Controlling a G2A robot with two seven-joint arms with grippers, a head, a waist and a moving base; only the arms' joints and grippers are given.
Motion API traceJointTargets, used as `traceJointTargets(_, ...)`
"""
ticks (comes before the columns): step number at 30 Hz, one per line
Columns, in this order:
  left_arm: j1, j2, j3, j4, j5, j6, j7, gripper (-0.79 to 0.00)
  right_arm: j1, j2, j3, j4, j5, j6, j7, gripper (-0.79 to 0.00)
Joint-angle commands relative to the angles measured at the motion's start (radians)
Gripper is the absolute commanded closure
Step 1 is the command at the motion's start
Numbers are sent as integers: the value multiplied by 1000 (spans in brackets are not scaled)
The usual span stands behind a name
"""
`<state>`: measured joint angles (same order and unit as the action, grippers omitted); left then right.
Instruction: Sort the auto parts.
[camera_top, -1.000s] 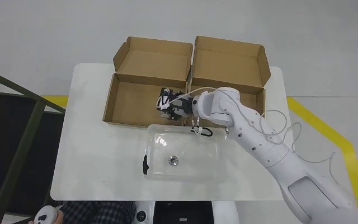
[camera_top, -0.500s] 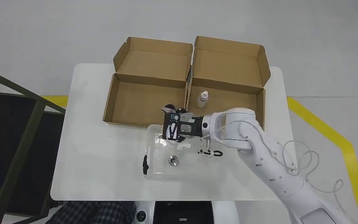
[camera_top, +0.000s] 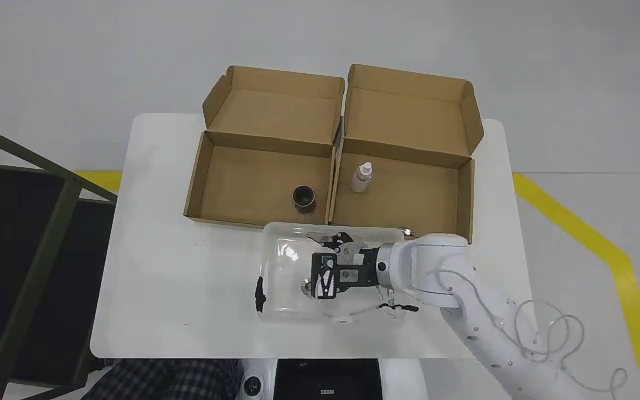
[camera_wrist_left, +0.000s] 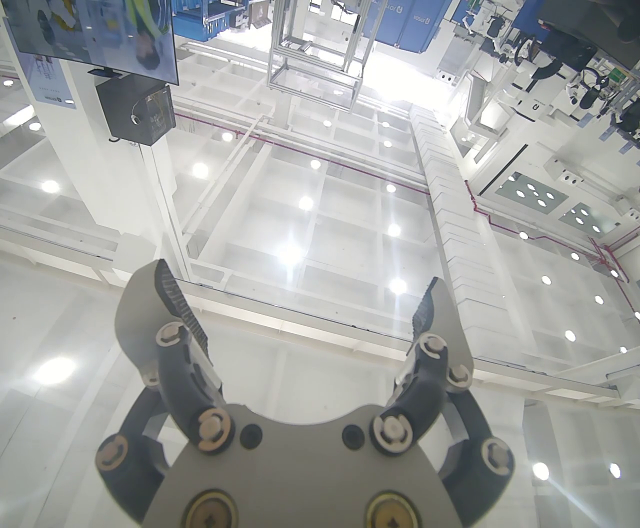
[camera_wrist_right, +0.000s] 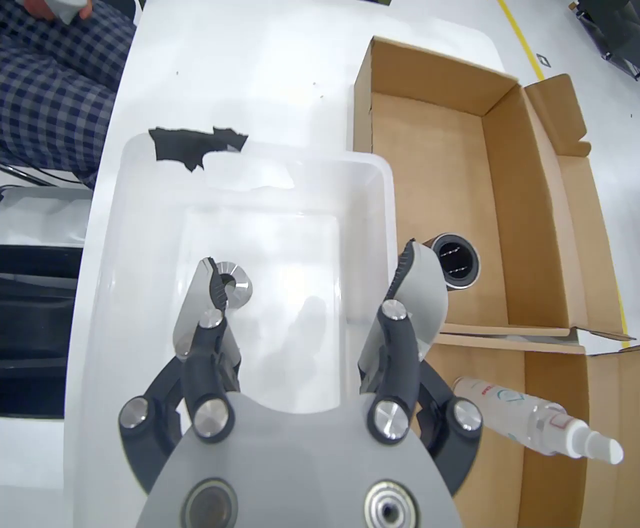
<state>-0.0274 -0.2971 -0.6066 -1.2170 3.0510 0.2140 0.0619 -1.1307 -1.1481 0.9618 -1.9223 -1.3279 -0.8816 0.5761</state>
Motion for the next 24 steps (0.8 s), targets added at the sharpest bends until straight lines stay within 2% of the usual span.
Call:
traceJointTargets(1,0,0,0,0,0,0,0,-785,-16,4,1,4,-12,-12,-11,-573)
traceJointTargets(6,0,0,0,0,0,0,0,-785,-51,14,-3,-11,-81,-20,-17,-610)
traceJointTargets(10,0,0,0,0,0,0,0,-785,-71,17,-11,8,-87,-22,-44,-588)
traceJointTargets(24,0,0,0,0,0,0,0,-785,19,-10,-133,164,-99,-1,-87,-563)
